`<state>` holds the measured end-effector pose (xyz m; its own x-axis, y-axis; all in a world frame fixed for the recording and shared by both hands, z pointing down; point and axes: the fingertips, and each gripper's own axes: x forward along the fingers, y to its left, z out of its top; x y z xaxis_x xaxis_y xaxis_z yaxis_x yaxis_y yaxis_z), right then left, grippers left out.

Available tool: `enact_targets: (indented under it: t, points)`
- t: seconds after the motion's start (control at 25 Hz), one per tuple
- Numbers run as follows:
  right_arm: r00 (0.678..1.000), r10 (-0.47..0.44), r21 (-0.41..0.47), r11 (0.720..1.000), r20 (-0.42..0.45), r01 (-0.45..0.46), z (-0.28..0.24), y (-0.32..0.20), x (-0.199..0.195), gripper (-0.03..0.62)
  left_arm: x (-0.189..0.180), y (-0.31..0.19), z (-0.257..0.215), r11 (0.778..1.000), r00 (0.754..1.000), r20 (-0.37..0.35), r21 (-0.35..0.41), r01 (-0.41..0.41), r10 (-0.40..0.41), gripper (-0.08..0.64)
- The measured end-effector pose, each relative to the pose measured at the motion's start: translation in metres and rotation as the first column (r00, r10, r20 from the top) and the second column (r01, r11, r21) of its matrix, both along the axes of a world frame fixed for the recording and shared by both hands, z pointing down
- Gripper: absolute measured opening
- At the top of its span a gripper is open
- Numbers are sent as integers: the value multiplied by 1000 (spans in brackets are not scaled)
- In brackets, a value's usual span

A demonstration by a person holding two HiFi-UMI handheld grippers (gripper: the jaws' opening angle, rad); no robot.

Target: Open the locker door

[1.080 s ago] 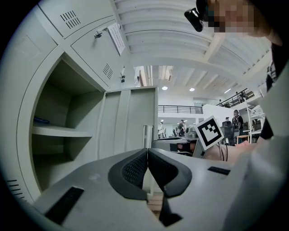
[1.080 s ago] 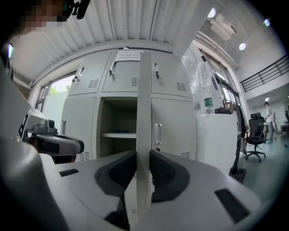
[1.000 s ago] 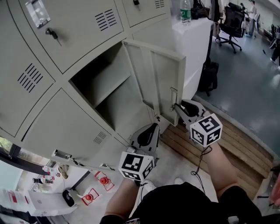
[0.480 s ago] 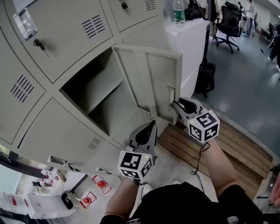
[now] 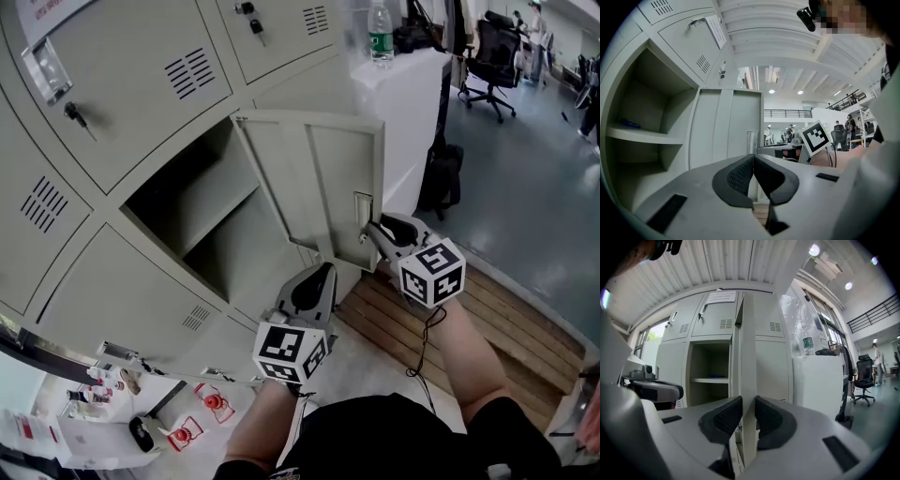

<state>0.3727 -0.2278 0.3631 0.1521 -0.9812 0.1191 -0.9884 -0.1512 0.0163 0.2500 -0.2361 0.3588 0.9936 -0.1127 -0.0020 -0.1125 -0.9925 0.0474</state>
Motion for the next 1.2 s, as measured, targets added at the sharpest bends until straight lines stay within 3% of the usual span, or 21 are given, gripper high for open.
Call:
enact_targets:
  t: [0.64,0.84,1.0,1.2]
  points:
    - [996,-72,12,997,-59,73,-8,16,0,155,3,20,-2,996,996,4,-14,90,-90,17]
    - [995,-81,66,994,-52,84,-20,37,-8,145,-10,38,3,990,990,2,-26,138,-138,17]
    - [992,-120,92,988,-41,123,-19,44,-32,59,-30,50,12,982,982,19,-27,187,-186,17]
    - [972,-235,66,970,-20,236,-11,36,-86,54,-74,52,11,963,963,22,-21,269,-269,17]
